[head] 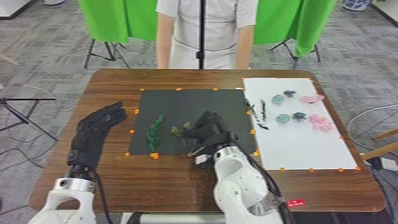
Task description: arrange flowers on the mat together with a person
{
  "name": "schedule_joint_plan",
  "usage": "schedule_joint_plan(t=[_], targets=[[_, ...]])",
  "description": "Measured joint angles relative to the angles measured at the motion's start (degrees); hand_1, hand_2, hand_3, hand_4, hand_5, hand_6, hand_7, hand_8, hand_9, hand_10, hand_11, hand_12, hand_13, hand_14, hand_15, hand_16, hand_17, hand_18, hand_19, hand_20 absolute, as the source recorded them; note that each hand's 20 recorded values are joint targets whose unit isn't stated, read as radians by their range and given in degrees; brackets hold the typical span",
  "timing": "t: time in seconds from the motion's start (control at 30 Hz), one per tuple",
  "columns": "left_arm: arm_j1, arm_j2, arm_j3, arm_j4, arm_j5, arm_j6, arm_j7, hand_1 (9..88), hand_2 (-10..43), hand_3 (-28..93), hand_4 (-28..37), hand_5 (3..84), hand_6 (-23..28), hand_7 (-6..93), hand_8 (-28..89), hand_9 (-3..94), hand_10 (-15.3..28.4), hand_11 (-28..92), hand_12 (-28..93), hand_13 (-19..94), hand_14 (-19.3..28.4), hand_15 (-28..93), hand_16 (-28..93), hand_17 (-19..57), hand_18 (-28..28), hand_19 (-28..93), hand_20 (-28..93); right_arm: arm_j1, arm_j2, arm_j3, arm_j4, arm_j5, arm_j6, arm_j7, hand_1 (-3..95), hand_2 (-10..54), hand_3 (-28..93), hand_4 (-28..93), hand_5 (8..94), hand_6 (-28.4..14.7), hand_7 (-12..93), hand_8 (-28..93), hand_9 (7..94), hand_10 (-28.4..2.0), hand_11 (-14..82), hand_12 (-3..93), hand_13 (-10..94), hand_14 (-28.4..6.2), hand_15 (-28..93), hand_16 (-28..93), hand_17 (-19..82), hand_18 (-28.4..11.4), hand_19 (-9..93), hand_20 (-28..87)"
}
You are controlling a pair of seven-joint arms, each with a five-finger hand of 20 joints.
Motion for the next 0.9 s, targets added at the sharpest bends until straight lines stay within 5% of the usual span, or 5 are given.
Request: schedule_joint_plan(t=[0.27,0.37,0.53,0.7,0.9], targets=[[0.0,-0.30,-0.33,0.00,0.00,-0.34,-0.01,30.5,-5.6,63,-14.0,48.2,3.6,13.8,-6,42.9,12.7,18,15,34,16.7,17,5,6.1,12.0,6,20,-2.3,4.4,0.0,-8.8,2.6,-0.1,1.0,25.5,-6.4,72,-9,87.7,0.0,21,-8,93.6,-11.3,30.2,24.5,92,-4.3,58,35,63,-18.1,93,65],[0.0,-0.51,-0.46,0.00,0.00,-0.63,-0.03,30.4,-5.6,63,-13.9,48.1,3.6,13.8,-6,42.9,12.7,18,15,34,16.7,17,5,6.1,11.9,6,20,-3.3,7.0,0.5,-11.6,4.3,-0.6,1.7,23.9,-3.1,71,-11,84.1,-0.2,20,-8,90.4,-11.9,27.6,24.1,89,-6.6,52,33,57,-18.8,93,53],[-0.2,-0.93,-0.53,0.18,0.05,-1.38,0.03,30.4,-5.7,63,-13.9,48.1,3.6,13.8,-6,42.9,12.7,17,15,34,16.7,17,4,6.1,12.0,6,20,-7.9,10.4,4.4,-15.1,15.0,3.5,0.4,21.2,0.5,71,-12,67.5,-2.8,16,-8,71.2,-17.5,16.5,19.8,63,-16.6,31,25,32,-19.7,63,37],[-0.3,-1.31,-0.53,0.29,0.07,-2.06,0.22,30.5,-5.8,63,-14.0,48.2,3.6,13.9,-6,43.0,12.7,18,15,34,16.7,17,4,6.1,12.0,6,20,-14.8,10.3,15.9,-16.7,32.2,5.9,-12.2,18.4,1.2,75,-14,60.3,-2.5,14,-8,62.1,-16.9,11.0,17.3,52,-16.2,17,26,26,-16.0,32,34],[-0.2,-1.39,-0.46,0.40,-0.01,-2.16,0.60,30.3,-6.0,63,-14.0,48.2,3.5,13.9,-6,43.0,12.7,18,15,34,16.7,17,5,6.2,11.9,6,19,-18.1,9.7,27.8,-16.0,45.3,-4.2,-22.0,11.7,1.8,79,-15,52.1,-1.5,10,-8,55.0,-15.7,7.1,15.2,41,-14.9,12,20,23,-14.7,11,31]])
